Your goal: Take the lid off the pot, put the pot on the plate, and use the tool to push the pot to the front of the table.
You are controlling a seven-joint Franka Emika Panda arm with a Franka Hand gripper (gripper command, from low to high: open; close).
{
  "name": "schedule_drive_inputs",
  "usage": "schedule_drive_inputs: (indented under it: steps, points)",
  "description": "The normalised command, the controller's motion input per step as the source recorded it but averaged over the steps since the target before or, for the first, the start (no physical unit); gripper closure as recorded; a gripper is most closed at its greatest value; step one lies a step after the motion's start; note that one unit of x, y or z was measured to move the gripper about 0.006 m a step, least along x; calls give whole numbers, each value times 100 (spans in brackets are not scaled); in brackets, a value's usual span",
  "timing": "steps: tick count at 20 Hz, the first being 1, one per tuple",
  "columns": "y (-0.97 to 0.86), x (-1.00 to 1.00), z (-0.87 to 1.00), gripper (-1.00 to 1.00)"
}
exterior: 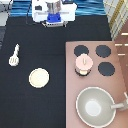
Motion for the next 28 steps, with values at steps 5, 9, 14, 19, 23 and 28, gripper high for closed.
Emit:
schedule_drive_inputs:
  steps: [5,9,14,19,23,28]
  points:
    - [34,23,24,-100]
    - [62,60,74,-100]
    - [60,71,88,-100]
    - [49,84,89,-100]
    - [45,89,73,-100]
    - [47,87,50,-100]
